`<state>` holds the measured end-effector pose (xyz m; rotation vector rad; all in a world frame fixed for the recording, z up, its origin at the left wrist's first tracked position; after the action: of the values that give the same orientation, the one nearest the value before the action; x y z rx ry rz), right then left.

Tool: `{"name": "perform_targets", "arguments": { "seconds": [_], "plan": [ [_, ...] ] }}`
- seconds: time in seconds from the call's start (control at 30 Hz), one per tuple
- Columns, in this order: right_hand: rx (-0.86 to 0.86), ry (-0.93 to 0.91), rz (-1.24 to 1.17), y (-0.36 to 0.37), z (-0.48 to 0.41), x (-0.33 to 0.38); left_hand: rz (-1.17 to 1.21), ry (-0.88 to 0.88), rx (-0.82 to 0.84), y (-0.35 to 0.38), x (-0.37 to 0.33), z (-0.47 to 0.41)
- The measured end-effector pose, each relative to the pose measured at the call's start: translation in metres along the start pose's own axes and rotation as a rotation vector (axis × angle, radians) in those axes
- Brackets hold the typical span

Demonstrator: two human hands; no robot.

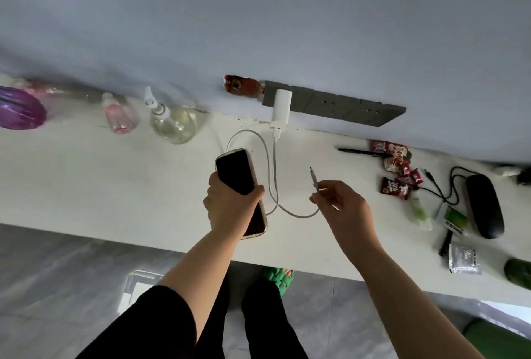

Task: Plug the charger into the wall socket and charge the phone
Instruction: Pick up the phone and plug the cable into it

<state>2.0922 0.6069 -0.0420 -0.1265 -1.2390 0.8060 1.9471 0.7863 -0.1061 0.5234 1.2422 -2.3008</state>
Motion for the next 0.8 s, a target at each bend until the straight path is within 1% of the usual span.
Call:
{"name": "perform_targets", "arguments": {
  "seconds": [0.1, 0.17, 0.3, 0.37, 0.43, 0.47, 0.53, 0.63, 0.8],
  "plan": [
    [0.067, 0.012, -0.062, -0.006, 0.019, 0.038, 0.406, -0.054, 0.122, -0.033, -0.033, 0.021],
    [0.09, 0.014, -0.116, -0.009, 0.031, 0.064, 0.547, -0.103, 0.175, -0.06, -0.054, 0.031],
    [0.133, 0.01, -0.2, -0.013, 0.052, 0.108, 0.771, -0.261, 0.255, -0.102, -0.073, 0.042],
    [0.172, 0.018, -0.243, -0.01, 0.064, 0.123, 0.935, -0.282, 0.38, -0.111, -0.08, 0.045],
    [0.22, 0.036, -0.299, -0.005, 0.074, 0.135, 1.12, -0.357, 0.492, -0.116, -0.082, 0.045],
    [0.243, 0.048, -0.324, -0.002, 0.079, 0.139, 1.19, -0.39, 0.519, -0.118, -0.081, 0.044],
    [0.27, 0.071, -0.352, 0.005, 0.087, 0.147, 1.244, -0.395, 0.53, -0.121, -0.077, 0.037],
    [0.246, 0.07, -0.324, 0.011, 0.095, 0.151, 1.261, -0.388, 0.536, -0.125, -0.076, 0.032],
    [0.251, 0.034, -0.21, 0.014, 0.102, 0.158, 1.262, -0.494, 0.473, -0.136, -0.076, 0.031]
  ]
}}
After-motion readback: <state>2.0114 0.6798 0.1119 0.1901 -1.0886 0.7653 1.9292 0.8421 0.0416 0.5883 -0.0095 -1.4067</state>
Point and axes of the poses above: each hand's wrist, its own z-axis away from the middle knuckle, its own y-axis out of the palm, x = y × z, the point moved 6 cm from there along -z, towards the middle knuckle, and after that the axes turned 8 degrees about -x, right-handed, at the moved point
